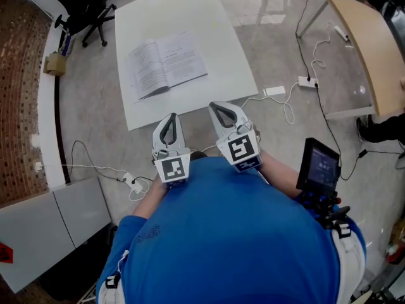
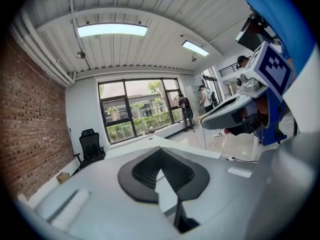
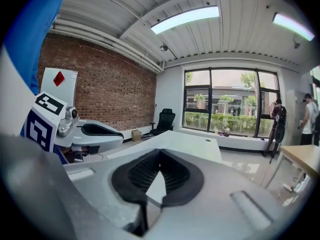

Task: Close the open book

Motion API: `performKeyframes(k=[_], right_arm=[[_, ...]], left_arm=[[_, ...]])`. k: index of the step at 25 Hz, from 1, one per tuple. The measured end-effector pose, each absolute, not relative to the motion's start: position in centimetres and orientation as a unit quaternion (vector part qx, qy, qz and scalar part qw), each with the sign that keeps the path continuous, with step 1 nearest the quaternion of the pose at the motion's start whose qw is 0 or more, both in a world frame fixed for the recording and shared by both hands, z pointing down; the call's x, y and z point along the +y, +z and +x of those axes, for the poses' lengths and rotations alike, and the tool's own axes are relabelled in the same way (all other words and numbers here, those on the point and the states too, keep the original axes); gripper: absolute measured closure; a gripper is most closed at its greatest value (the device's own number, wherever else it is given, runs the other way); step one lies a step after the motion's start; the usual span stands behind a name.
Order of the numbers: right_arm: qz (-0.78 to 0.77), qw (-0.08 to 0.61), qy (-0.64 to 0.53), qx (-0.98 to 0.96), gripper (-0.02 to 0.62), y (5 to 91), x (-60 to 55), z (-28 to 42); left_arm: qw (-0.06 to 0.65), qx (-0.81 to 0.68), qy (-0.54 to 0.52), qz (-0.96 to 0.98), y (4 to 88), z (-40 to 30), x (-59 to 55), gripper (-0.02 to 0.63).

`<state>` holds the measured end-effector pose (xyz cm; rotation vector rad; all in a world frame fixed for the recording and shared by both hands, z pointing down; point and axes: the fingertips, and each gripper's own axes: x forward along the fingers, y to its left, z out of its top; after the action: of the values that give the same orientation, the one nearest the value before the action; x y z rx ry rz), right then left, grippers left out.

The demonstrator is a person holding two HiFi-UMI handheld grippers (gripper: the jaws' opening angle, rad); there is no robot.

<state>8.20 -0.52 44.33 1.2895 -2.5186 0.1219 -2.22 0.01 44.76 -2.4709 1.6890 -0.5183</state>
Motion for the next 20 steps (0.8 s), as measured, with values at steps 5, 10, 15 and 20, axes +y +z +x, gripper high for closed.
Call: performKeyframes(k=[5, 10, 15, 20], right_arm=[[0.463, 0.148, 0.041, -0.873, 0.592, 43.2, -0.6, 8.4], [0.474, 0.149, 0.044, -0.867, 0.592, 42.4, 1.3, 7.3], [0.482, 0.148, 0.044, -0.862, 0.592, 41.9, 2.7, 5.8], [0.49, 0.144, 0.043, -0.859, 0.592, 41.8, 3.0, 5.4]], left_arm=[[0.055, 0.542, -0.165, -0.822, 44.1, -1.6, 0.1, 0.6], [0.047, 0.543, -0.161, -0.823, 43.4, -3.4, 1.9, 0.6], [0.039, 0.549, -0.158, -0.82, 43.3, -5.8, 3.5, 0.6], [0.033, 0.548, -0.156, -0.821, 43.6, -6.3, 4.0, 0.6]])
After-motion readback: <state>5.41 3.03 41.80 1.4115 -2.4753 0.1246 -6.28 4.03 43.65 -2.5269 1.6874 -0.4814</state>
